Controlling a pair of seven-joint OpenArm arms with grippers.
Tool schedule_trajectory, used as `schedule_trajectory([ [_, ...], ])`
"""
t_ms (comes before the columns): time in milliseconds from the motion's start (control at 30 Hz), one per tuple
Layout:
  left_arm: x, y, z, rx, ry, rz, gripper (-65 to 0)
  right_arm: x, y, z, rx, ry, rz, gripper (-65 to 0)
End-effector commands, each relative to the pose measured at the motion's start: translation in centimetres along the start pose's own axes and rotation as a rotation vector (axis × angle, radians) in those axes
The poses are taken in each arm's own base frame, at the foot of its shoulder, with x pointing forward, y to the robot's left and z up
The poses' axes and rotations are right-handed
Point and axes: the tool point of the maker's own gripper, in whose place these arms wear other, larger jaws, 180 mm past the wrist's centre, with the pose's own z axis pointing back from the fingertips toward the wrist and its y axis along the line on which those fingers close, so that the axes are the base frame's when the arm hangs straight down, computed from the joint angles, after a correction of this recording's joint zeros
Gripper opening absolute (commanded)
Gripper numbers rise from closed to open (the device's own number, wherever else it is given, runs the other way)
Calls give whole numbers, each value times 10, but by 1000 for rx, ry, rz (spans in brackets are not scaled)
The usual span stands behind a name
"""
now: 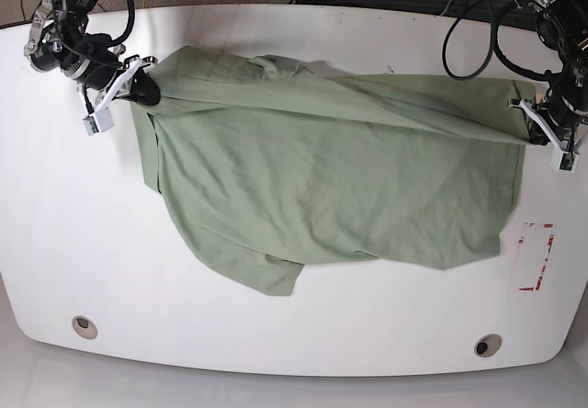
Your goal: Layout the t-shirt on the table in an organized manner, then fold the t-shirt properly
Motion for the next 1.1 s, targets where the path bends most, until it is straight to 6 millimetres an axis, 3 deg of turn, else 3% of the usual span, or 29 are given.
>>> schedule_trajectory([
  [0,12,13,1,28,-25,5,-650,16,-7,4,-12,-41,9,-650],
  [300,27,14,-5,19,-55,24,-650,36,-10,1,-9,-92,13,-650],
  [533,43,4,-10,-5,-75,-10,-650,47,-13,-3,-5,-117,3,-650],
  [833,42,-4,-16,-32,-58,-31,-650,52,-25,-13,7,-125,-58,-631],
  [933,40,-1,-20,-37,-38,-41,-650,54,-27,-14,7,-139,-66,-544],
  [1067,36,-3,-27,-57,-7,-57,-650,58,-27,-13,6,-161,-66,-342],
])
